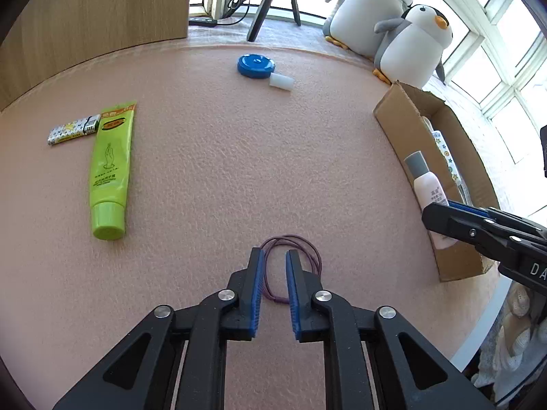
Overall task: Organize objects
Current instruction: 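Carry the lotion bottle into the box with the right tool while the left tool drops the rubber band in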
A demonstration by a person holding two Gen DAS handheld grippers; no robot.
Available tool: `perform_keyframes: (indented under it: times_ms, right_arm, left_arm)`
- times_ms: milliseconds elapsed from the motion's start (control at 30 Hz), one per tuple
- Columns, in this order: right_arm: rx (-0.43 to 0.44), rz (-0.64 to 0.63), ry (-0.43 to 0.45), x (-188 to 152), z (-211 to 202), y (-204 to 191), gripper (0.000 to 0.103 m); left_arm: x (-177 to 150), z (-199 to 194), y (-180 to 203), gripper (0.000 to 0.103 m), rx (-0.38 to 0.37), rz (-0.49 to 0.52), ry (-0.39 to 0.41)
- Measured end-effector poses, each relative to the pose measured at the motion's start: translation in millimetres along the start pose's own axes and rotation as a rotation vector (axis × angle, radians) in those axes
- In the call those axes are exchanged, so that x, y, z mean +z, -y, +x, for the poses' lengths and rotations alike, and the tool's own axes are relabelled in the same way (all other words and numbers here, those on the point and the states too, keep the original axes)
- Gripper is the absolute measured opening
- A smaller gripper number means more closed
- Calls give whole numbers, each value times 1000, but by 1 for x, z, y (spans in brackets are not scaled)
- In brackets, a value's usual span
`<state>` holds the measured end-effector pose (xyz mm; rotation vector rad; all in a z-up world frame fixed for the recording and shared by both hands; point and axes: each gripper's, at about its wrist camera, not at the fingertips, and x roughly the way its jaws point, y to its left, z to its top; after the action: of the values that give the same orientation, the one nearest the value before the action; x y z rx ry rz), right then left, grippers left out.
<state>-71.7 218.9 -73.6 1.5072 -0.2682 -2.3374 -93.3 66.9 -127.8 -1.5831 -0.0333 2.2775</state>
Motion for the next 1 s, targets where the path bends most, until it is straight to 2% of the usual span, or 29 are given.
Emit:
perform_keyframes:
  times_ms: [67,133,200,267,333,367,433,500,533,733,1000]
  right_arm:
    - [-1,2,5,-2,-6,3,18]
    - [-1,10,9,-5,-12,9,18]
    - [-2,21,12,-7,-15,14,18]
    - [-4,33,17,-10,-20,20,18]
    - [-4,45,19,-12,-22,26,18]
    - [-4,51,20,-13,-23,28,18]
    - [-5,59,24,-15,-25,32,18]
    - [-5,62,30,-15,-27,34,18]
    - [-6,63,34,-15,-28,35,18]
    - [-11,67,73,-13,-43,41,18]
    - [-54,110,152,-11,-81,70,18]
  left_arm:
    - [0,10,5,30,42,31,-12]
    - [1,17,8,39,41,38,-30]
    - [2,19,12,64,48,30,-32]
    - [1,21,17,69,32,39,-28]
    - [0,29,25,69,52,62,-37]
    - [-2,31,29,68,75,83,-30]
    - [-6,32,38,49,148,138,-5]
    - [-7,30,39,10,116,134,-4]
    - [-6,29,38,5,111,126,-8]
    - [-3,20,35,4,80,81,3]
    - [21,-24,59,4,-41,59,99]
